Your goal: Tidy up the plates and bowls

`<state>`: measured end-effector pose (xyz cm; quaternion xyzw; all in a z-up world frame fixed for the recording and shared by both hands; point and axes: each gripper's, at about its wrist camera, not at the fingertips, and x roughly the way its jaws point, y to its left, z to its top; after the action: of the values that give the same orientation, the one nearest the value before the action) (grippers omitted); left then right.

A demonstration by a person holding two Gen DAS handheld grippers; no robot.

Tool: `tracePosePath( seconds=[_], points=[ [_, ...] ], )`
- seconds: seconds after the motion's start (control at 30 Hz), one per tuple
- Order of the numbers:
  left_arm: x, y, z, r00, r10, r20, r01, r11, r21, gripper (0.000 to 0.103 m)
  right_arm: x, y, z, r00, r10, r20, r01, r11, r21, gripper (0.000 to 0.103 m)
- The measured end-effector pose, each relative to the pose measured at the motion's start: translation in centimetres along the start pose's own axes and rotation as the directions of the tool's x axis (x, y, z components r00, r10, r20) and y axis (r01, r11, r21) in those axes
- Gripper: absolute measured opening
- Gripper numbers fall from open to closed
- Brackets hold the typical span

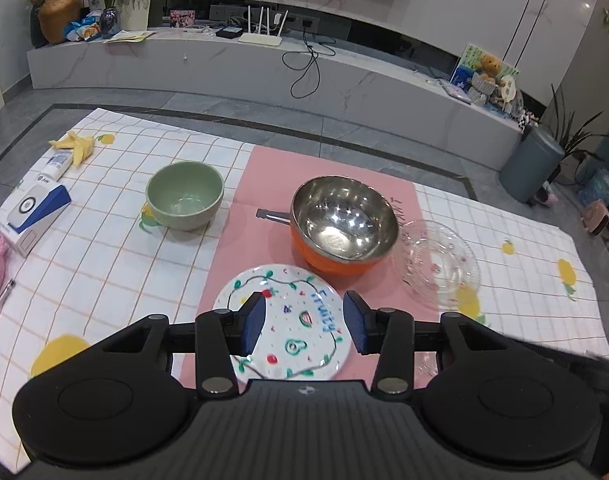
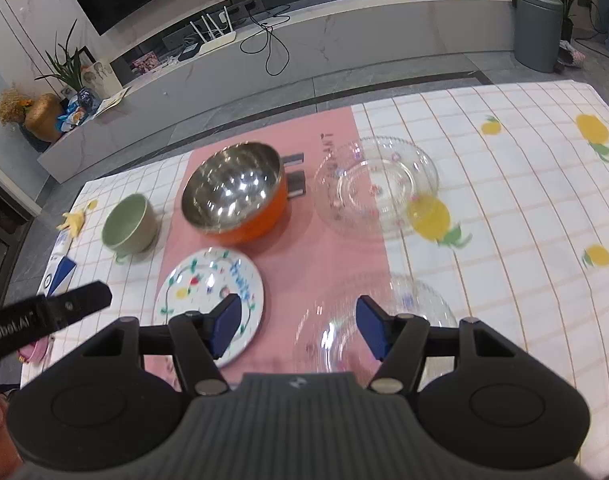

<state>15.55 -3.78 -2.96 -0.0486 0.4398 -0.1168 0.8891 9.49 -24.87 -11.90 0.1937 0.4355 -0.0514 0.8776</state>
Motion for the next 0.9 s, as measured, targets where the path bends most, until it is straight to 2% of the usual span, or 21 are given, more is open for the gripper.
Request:
tracePosePath(
  seconds=[0.23,0.37,0.43,0.5,0.6,0.73,0.87,0.9],
  points=[
    [4.1,0.2,2.5,0.999,0.024,-0.028,-0.024,1.000,-0.006,0.051,4.2,0.6,3.6,1.000,0.001,-0.011,-0.001,0.999,0.034,0.063],
    [6.5,1.4,3.9,0.999,-0.024,-0.048,0.020,0.997,-0.075,0.052,6.6,1.3,5.1,1.000,-0.010,-0.024,0.010,0.999,0.037,0.063],
    [7.6,1.7,4.7,0.999,-0.018,-0.047,0.014,0.996,-0.088,0.055,7.7,1.4,5.9,0.999,-0.013,-0.032,0.015,0.998,0.053,0.063],
    [8.6,1.9,5.4,0.999,0.001,-0.035,-0.004,0.996,-0.090,0.064,8.7,1.4,6.6,0.999,-0.016,-0.035,0.019,0.997,0.074,0.063],
    [10.1,2.4,6.4,1.000,0.006,-0.029,-0.010,0.992,-0.128,0.070,10.0,1.6,7.6,0.999,-0.025,-0.035,0.028,0.996,0.085,0.066],
    [12.3,2.5,7.1,0.998,-0.038,-0.052,0.029,0.987,-0.157,0.070,11.7,2.1,8.6,0.998,-0.041,-0.044,0.044,0.995,0.086,0.066],
    [13.8,2.3,7.2,0.998,-0.017,-0.061,0.009,0.991,-0.135,0.066,13.0,2.5,9.0,0.998,-0.033,-0.047,0.037,0.995,0.090,0.064],
    [14.1,2.4,7.2,0.998,-0.013,-0.066,0.004,0.991,-0.136,0.066,13.3,2.7,9.1,0.998,-0.029,-0.048,0.033,0.996,0.089,0.061]
  ],
)
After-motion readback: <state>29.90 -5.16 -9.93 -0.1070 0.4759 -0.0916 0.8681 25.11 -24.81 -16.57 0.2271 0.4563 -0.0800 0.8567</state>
